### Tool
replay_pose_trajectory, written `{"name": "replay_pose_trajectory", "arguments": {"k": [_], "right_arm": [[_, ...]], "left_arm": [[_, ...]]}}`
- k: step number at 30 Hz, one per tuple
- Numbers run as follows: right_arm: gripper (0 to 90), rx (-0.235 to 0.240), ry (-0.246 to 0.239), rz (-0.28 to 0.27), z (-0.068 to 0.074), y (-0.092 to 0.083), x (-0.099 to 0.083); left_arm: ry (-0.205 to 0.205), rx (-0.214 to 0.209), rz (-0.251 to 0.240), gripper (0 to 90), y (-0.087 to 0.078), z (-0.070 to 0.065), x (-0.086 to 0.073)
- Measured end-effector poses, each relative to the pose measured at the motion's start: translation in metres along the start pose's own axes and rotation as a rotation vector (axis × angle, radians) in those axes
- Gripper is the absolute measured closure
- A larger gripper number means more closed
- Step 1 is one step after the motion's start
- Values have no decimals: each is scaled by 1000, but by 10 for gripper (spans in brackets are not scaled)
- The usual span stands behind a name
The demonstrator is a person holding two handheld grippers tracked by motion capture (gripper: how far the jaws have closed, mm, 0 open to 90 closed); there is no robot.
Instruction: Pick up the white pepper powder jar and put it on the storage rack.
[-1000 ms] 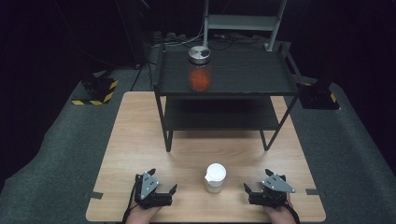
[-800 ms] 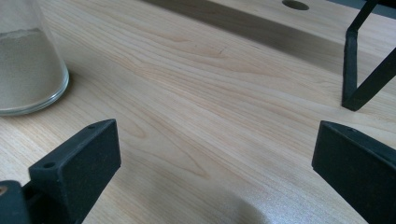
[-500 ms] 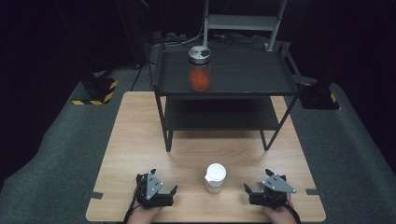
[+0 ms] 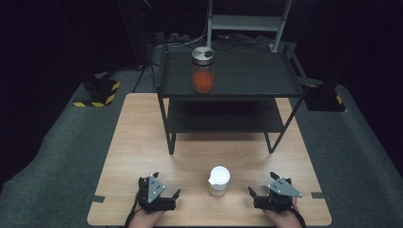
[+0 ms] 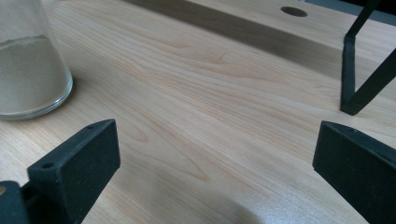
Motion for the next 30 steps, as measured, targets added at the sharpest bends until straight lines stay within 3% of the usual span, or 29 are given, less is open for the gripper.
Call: {"name": "replay_pose_trajectory", "arguments": {"k": [10, 14, 20, 30], "right_arm": [[0, -4, -7, -57, 5, -10, 4], [0, 18, 20, -108, 6, -15, 8], [0, 54, 4, -160, 14, -22, 15], [0, 111, -4, -196, 25, -23, 21]], "left_arm": [[5, -16, 1, 6, -1, 1, 0], [13, -19, 0, 5, 0, 0, 0], [19, -26, 4, 6, 0, 1, 1], [10, -27, 2, 6, 0, 2, 0]]}}
Point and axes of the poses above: each handheld gripper's, and its own axes: y roughly forward along the jaws, x roughly out of its top, z roughly to its left, the point moved 1 cm from there along y, roughly forward along the jaws, and after that the axes turned 15 degrees about -z, right-handed, at the moved point
